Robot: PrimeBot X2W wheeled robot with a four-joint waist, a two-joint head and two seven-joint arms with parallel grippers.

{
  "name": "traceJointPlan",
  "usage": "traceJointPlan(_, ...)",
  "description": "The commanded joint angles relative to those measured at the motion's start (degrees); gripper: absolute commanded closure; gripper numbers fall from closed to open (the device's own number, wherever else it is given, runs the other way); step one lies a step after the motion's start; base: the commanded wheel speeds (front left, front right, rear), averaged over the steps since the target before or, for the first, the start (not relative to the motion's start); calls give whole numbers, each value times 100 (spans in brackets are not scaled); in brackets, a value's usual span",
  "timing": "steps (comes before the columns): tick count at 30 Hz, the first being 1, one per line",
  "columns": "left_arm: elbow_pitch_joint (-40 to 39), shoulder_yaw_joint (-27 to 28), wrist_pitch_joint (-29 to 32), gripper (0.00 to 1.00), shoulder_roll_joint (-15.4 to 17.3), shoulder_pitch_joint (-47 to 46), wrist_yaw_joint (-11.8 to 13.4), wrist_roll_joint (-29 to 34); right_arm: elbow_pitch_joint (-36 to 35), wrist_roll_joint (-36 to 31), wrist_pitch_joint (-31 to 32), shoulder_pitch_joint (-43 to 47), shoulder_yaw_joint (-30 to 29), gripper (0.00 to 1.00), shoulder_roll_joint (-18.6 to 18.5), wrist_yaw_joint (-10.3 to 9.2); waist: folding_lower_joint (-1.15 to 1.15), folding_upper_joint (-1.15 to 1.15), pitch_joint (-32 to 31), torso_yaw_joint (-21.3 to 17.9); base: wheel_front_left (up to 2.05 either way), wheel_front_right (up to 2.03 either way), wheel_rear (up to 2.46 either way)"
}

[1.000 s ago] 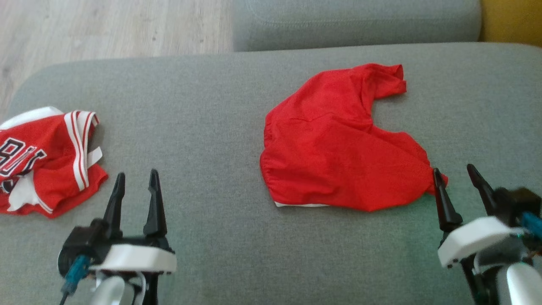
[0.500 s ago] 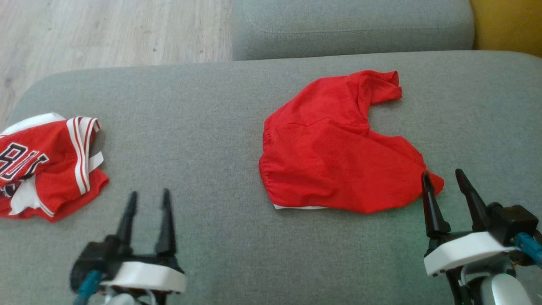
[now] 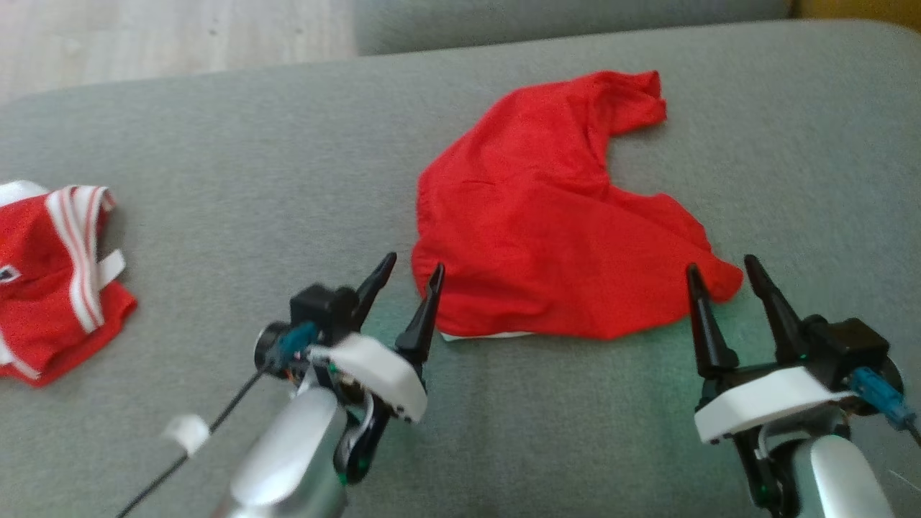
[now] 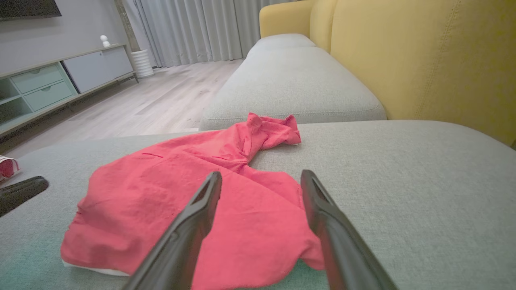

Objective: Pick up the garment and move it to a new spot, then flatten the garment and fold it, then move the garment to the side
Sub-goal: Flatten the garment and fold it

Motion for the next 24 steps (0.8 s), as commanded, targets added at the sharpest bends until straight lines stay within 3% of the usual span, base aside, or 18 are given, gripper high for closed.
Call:
traceJointPlan(1, -34, 132, 41, 0, 7, -310, 14, -7, -154, 51, -78, -224, 175, 0, -17, -4, -1, 0, 136, -144, 0, 0, 0)
traceJointPlan(16, 1166, -71, 709, 0, -82, -1427, 183, -376, 55, 193, -302, -478, 287, 0, -6, -4, -1, 0, 508, -527, 0, 0, 0)
traceJointPlan(17, 1204, -79, 745, 56, -83, -1461, 189, -413, 60, 198, -315, -485, 288, 0, -6, -4, -1, 0, 518, -529, 0, 0, 0)
traceJointPlan(18, 1228, -96, 755, 100, -84, -1494, 192, -434, 63, 205, -327, -491, 290, 0, -6, -4, -1, 0, 527, -527, 0, 0, 0)
traceJointPlan(21, 1249, -56, 650, 100, -86, -1556, 276, -487, 63, 211, -348, -497, 286, 0, -6, -4, -1, 0, 541, -510, 0, 0, 0)
traceJointPlan(24, 1306, 148, 267, 100, -87, -1610, 570, -555, 66, 216, -349, -507, 290, 0, -6, -4, -1, 0, 564, -467, 0, 0, 0)
